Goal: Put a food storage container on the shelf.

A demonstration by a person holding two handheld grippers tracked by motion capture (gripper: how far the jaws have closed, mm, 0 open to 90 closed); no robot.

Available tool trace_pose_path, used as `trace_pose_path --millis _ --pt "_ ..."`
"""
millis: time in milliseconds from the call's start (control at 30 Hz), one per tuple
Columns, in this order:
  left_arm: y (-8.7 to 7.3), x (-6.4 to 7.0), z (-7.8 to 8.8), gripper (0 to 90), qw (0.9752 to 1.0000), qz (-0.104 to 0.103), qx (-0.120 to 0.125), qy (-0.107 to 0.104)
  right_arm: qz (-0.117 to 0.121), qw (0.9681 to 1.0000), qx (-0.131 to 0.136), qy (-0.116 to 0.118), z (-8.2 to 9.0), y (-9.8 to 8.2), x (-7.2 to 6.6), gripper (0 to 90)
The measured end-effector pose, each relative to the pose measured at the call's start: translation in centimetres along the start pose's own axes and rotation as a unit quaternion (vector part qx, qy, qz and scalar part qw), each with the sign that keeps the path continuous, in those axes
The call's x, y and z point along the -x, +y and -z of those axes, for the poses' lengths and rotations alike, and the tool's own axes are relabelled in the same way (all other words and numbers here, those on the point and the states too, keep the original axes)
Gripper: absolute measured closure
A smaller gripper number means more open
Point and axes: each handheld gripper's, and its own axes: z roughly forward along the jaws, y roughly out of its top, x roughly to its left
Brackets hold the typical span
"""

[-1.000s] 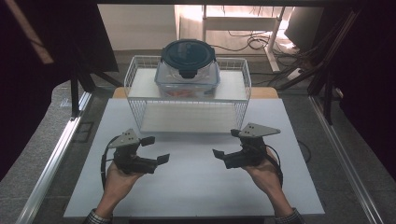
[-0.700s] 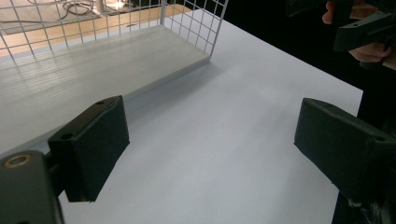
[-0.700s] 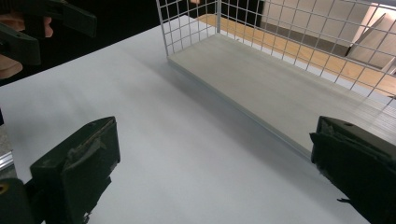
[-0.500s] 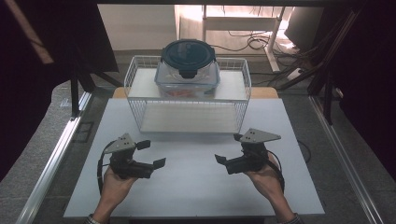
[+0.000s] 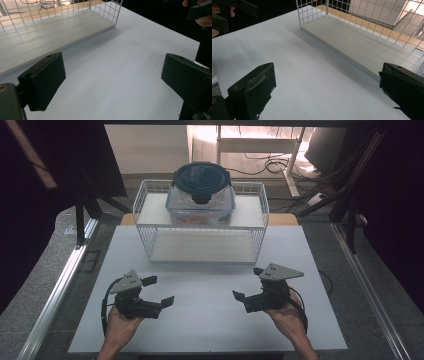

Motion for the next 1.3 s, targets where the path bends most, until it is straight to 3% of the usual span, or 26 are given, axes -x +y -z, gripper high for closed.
trace_pose_path --millis 567,1300 --pt "-2.2 -0.3 0.5 5.3 0.9999 0.012 -0.008 0.005 -0.006 0.9998 -0.021 0.0 0.0 -2.2 -0.2 0.5" --pt "-4.3 -0.4 2.4 5.9 0.9995 0.017 -0.011 0.023 -0.009 0.9997 -0.017 -0.018 1.4 -3.8 -0.3 0.0"
